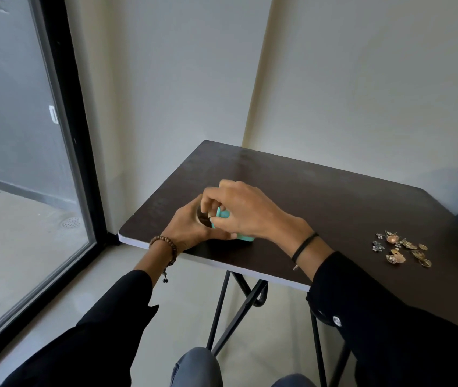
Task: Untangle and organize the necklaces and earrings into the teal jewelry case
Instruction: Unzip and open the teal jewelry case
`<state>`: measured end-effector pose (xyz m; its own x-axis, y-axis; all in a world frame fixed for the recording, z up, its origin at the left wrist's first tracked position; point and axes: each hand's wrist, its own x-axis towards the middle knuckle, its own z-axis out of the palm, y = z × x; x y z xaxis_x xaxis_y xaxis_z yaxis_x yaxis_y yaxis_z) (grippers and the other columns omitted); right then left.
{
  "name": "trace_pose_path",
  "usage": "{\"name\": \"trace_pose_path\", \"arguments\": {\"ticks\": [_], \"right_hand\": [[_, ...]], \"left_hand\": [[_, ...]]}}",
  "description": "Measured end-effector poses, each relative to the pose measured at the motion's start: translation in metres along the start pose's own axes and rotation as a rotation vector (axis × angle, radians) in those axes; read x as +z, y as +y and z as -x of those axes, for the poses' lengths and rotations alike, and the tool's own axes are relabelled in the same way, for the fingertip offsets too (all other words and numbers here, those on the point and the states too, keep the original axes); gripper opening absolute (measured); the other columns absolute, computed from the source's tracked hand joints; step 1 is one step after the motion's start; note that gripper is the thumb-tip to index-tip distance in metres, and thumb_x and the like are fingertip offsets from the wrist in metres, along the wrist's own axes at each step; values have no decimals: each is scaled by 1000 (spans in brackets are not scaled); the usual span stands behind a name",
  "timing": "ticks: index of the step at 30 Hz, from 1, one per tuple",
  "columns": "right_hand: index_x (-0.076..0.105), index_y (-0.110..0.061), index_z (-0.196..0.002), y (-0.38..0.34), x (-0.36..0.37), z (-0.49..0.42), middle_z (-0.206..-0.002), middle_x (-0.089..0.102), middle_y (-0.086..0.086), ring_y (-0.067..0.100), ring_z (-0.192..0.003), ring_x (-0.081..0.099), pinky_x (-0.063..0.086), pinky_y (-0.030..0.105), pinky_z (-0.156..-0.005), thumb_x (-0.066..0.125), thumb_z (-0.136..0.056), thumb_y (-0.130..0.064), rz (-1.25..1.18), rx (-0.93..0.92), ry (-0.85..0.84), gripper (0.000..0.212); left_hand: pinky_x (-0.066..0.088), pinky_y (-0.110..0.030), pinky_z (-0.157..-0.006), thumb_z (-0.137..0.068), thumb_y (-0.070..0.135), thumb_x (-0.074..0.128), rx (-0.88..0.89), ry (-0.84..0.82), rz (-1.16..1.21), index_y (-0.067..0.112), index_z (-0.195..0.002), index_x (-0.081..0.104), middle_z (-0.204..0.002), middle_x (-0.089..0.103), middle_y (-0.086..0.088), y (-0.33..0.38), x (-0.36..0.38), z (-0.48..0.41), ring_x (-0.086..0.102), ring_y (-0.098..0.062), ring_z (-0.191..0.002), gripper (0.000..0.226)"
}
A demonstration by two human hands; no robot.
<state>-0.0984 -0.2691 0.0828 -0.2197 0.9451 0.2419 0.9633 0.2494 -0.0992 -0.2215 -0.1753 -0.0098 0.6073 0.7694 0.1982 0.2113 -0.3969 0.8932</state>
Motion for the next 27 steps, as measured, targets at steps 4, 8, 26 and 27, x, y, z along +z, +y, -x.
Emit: {"name": "trace_pose_path", "arguments": {"ticks": [4,8,26,27], "right_hand": [[63,-30,-98,11,9,-15,-90,65,-12,5,-94,56,54,36,-79,73,-83,-21,-189,109,53,20],[66,-26,-93,22,17,-31,-82,73,-9,4,-90,61,54,33,-79,75,-79,-14,-348,216,136,21],[79,-18,-84,72,49,-34,-95,75,-5,13,-97,67,56,31,-81,80,-81,-23,-770,833,303,5],[78,-19,-87,72,51,-26,-95,75,-6,12,-95,67,55,29,-77,79,-83,-25,-770,832,342,7]], "left_hand": [[49,-13,-83,-54,33,97,-9,-31,55,35,-131,45,-117,61,18,1,-2,0,59,6,-104,93],[54,-29,-96,-48,33,100,-30,-89,93,34,-148,26,-120,65,12,-2,-4,-1,66,1,-104,124],[45,-38,-108,-45,52,94,-9,-190,-46,35,-153,20,-134,53,17,-9,1,-7,55,-7,-119,132],[45,-39,-108,-48,49,94,-3,-194,-61,34,-152,24,-134,53,17,-8,1,-7,54,-7,-119,126]]}}
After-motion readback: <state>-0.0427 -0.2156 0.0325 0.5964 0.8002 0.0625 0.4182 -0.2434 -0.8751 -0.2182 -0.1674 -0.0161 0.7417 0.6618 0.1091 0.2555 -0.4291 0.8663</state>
